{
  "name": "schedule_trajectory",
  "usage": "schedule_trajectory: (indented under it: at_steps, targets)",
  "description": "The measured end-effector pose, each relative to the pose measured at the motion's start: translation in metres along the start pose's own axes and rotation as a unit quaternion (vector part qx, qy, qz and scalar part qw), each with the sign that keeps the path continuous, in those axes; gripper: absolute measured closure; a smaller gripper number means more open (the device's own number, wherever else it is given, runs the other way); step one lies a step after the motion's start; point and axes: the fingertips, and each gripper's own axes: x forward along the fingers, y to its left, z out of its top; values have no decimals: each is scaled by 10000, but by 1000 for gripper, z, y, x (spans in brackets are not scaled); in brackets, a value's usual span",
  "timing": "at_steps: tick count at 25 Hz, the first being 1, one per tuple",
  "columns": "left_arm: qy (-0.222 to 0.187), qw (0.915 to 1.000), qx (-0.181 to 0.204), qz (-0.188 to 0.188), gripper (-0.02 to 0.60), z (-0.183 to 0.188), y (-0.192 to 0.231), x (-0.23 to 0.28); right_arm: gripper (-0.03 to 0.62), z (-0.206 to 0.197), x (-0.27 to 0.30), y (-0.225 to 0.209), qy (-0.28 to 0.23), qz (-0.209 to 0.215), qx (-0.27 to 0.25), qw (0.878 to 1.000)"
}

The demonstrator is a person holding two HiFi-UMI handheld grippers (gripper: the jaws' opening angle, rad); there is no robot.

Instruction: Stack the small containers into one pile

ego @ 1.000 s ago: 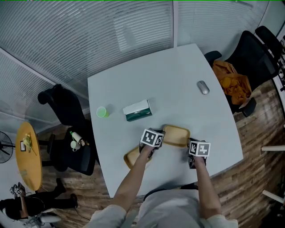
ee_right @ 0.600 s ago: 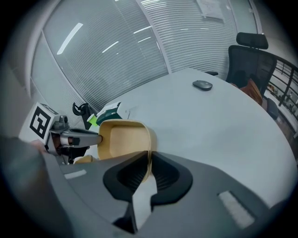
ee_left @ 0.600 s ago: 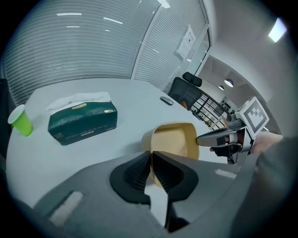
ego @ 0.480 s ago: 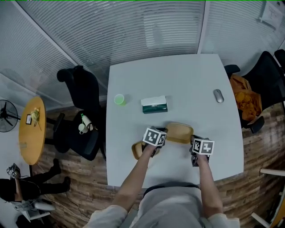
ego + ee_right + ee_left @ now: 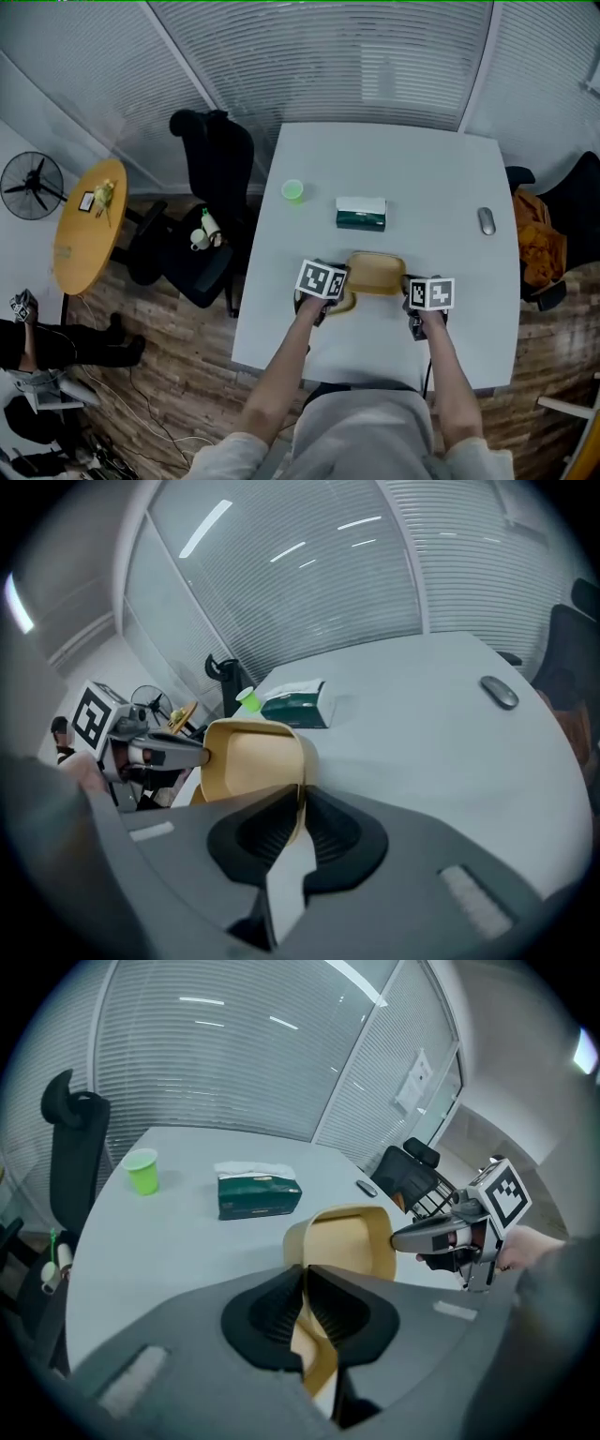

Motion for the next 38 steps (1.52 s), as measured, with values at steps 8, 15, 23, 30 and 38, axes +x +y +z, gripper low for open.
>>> schedule_trajectory:
  at_steps: [8,15,23,30,38]
  targets:
    - [-22,9961,-632,609,555,-54,48,-60,566,-11,31,81,662,623,-884,9919]
    - [99,9917,-1047,742,554,-101,68,-82,567,-36,48,118,1157,910,-1076,9832]
    - [303,9889,-1301,654,549,-126,74,-85,567,-52,60,129,1579,813,-1170,9771]
    - [172,9911,-1277,325,436,-122,72,-76,533,-51,68,130,1527,752,-1090,9794]
    - [109,9920,-1226,269,413,-120,83,-71,507,-41,75,124,1059,600,-987,9876]
